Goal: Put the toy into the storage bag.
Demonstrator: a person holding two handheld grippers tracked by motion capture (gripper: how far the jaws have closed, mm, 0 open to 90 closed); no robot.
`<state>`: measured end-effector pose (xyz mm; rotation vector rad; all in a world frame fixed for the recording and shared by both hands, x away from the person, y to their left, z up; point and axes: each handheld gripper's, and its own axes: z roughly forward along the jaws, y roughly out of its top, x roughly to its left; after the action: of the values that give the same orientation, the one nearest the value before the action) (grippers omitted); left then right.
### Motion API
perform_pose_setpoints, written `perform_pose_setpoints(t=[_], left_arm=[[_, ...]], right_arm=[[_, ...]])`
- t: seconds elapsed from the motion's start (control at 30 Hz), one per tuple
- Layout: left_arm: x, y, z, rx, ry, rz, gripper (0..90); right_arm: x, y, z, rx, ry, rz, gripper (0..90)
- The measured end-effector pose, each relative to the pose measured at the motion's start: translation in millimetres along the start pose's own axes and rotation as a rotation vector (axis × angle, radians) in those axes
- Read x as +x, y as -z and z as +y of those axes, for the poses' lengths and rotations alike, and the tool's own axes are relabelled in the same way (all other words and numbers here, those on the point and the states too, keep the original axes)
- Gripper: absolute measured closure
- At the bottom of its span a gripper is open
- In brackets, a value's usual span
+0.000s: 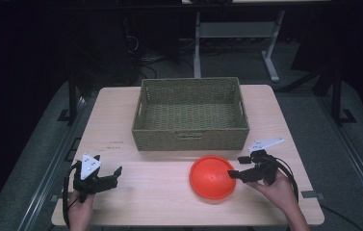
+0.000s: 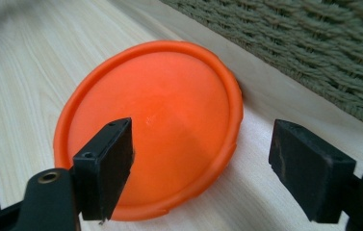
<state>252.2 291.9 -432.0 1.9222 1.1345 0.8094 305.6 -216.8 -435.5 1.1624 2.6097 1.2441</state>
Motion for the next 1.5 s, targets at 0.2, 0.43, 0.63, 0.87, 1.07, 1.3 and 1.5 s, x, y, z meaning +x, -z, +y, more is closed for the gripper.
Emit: perform_pose_setpoints(t=[0.2,0.43,0.63,0.87,1.07,1.3,1.5], left_arm=[[-0.3,-0.2,-0.1,-0.002,-0.004,-0.003,12.8],[-0.7,-0.6,0.1,-0.002,-0.008,-0.005,12.8],[0.6,0.0,-0.3,0.0,-0.002,-0.001,12.8],[0.2,-0.1,0.0,0.0,-0.003,-0.001,12.8],[0.6,0.4,-0.1,-0.004,-0.006,0.0,12.8],[-0.4,0.6,0.1,-0.003,-0.008,0.0,12.8],[-0.3,0.3,0.2,-0.005,-0.007,0.0,12.8]], right_arm=[[-5.7,-10.2,1.1,0.041,-0.026,0.006,29.1],[-7.9,-17.6,0.8,0.066,-0.044,0.014,33.4],[-10.5,-22.4,-0.4,0.093,-0.059,0.022,38.6],[-10.8,-25.5,-1.2,0.104,-0.067,0.029,41.7],[-12.1,-27.4,-1.9,0.117,-0.065,0.031,44.1],[-11.2,-32.1,-2.3,0.128,-0.06,0.049,48.2],[-11.1,-32.2,-2.7,0.124,-0.064,0.032,54.1]])
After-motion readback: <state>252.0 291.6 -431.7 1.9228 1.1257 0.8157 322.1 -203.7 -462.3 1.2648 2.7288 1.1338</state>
